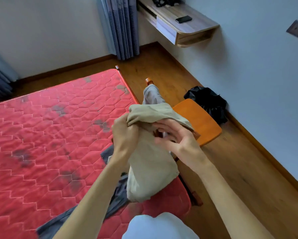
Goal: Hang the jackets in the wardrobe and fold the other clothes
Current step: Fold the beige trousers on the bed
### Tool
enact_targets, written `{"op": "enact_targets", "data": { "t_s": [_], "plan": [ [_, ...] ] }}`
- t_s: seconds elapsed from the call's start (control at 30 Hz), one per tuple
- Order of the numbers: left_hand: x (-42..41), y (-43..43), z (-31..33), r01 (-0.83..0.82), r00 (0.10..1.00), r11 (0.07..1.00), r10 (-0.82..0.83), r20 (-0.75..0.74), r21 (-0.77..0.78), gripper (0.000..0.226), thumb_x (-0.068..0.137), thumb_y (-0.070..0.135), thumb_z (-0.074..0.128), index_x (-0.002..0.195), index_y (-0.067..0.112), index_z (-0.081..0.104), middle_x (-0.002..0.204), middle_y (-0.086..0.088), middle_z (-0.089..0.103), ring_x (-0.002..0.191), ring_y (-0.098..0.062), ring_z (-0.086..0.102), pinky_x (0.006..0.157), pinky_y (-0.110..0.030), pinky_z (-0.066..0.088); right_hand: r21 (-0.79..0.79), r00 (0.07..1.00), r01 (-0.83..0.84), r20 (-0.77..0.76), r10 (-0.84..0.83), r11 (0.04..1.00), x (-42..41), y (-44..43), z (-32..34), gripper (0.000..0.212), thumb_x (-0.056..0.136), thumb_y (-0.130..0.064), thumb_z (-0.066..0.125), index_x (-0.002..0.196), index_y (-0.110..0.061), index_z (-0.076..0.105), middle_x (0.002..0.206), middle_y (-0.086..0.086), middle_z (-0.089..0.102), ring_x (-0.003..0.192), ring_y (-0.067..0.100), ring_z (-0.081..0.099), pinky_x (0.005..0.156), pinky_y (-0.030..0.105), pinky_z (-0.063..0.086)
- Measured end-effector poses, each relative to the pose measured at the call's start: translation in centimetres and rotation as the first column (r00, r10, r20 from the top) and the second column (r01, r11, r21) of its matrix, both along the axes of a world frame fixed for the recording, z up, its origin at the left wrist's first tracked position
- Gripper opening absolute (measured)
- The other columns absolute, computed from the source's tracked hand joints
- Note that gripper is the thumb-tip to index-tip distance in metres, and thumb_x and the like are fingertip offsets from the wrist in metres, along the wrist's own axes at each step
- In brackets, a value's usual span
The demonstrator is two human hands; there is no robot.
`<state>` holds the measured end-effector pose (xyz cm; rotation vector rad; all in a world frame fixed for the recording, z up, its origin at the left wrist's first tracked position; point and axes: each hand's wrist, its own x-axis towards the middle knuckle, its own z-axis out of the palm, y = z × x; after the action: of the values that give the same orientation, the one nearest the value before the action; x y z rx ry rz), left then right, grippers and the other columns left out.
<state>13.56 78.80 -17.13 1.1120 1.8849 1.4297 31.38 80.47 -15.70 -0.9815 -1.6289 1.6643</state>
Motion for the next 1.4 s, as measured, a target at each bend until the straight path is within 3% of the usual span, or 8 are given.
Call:
{"op": "enact_targets", "data": {
  "t_s": [0.17,0.33,0.7,0.83,0.93,1.07,1.23,1.4],
  "plan": [
    [-3.3,0.6,6.4,-0.058,0.949,0.996,0.036,0.314,0.061,0.034,0.065,0.006,0.038,0.078,-0.008,0.067,0.074,-0.014,0.060,0.071,-0.024,0.051,0.064,-0.039,0.040,0.253,0.807,-0.103,0.587,-0.068,0.962,-3.1,-1.8,-4.3,0.080,0.057,-0.063,0.084,0.123,-0.027,0.055,0.107,-0.015,0.063,0.104,0.005,0.058,0.089,0.027,0.048],
    [-5.2,-0.5,9.3,0.032,0.962,0.995,-0.057,0.267,0.097,0.034,0.079,0.014,0.061,0.113,0.017,0.066,0.095,-0.003,0.071,0.086,-0.013,0.066,0.072,-0.027,0.053,0.035,0.930,0.106,0.352,-0.111,0.994,-4.9,-0.4,-2.4,0.011,0.085,-0.030,0.076,0.091,-0.029,0.067,0.086,-0.012,0.072,0.083,0.001,0.068,0.079,0.023,0.053],
    [-1.8,-15.2,-0.3,0.344,0.895,0.936,-0.352,-0.274,-0.079,0.142,0.058,0.063,0.088,0.159,0.033,-0.006,0.166,0.008,0.015,0.151,-0.015,0.024,0.116,-0.045,0.036,-0.415,0.953,0.247,-0.061,-0.298,0.876,-11.5,-2.0,8.6,0.029,0.082,-0.041,0.075,0.097,-0.018,0.068,0.091,0.003,0.073,0.094,0.023,0.070,0.084,0.042,0.057],
    [-4.4,-16.8,-1.9,0.047,0.956,0.999,-0.037,-0.291,0.026,0.106,0.074,0.030,0.086,0.156,0.036,0.020,0.131,0.015,0.056,0.111,-0.002,0.060,0.084,-0.020,0.052,-0.290,0.979,0.058,-0.171,-0.111,0.955,-12.7,-4.9,11.2,0.021,0.087,-0.036,0.072,0.070,-0.025,0.078,0.075,-0.003,0.074,0.081,0.015,0.073,0.079,0.037,0.060],
    [-7.7,-17.3,-1.4,0.022,0.982,0.998,-0.010,-0.191,0.063,0.077,0.074,-0.001,0.082,0.136,0.032,0.050,0.090,0.021,0.069,0.080,0.006,0.065,0.064,-0.009,0.047,-0.062,0.992,-0.022,-0.122,0.014,0.998,-12.6,-5.6,11.8,0.020,0.087,-0.040,0.071,0.101,-0.025,0.075,0.103,0.001,0.076,0.101,0.019,0.072,0.091,0.044,0.057],
    [-10.4,-17.2,1.5,0.114,0.988,0.981,-0.128,0.082,0.156,0.072,0.068,-0.003,0.079,0.132,0.019,0.054,0.104,0.009,0.072,0.093,-0.009,0.071,0.073,-0.025,0.055,0.264,0.980,-0.143,0.175,0.098,0.954,-11.0,-6.9,9.9,0.066,0.089,-0.039,0.068,0.147,-0.026,0.039,0.127,-0.014,0.064,0.120,-0.001,0.059,0.102,0.026,0.050],
    [-12.0,-16.9,4.6,0.144,0.967,0.974,-0.176,0.182,0.177,0.056,0.071,0.013,0.088,0.121,0.018,0.064,0.108,0.009,0.075,0.100,-0.007,0.070,0.083,-0.020,0.055,0.513,0.896,-0.386,0.407,0.179,0.767,-8.0,-10.0,6.7,0.092,0.078,0.022,0.047,0.153,-0.028,0.030,0.147,-0.015,0.045,0.134,0.009,0.046,0.111,0.038,0.041],
    [-11.6,-18.7,6.7,0.100,0.923,0.990,-0.131,0.363,0.103,0.043,0.077,0.018,0.079,0.118,0.012,0.068,0.110,-0.006,0.076,0.101,-0.019,0.071,0.084,-0.026,0.057,0.535,0.792,-0.598,0.508,0.337,0.597,-7.4,-11.3,4.7,0.107,0.073,0.005,0.071,0.158,-0.025,0.013,0.165,-0.009,0.013,0.153,0.008,0.007,0.123,0.043,0.021]
  ]
}}
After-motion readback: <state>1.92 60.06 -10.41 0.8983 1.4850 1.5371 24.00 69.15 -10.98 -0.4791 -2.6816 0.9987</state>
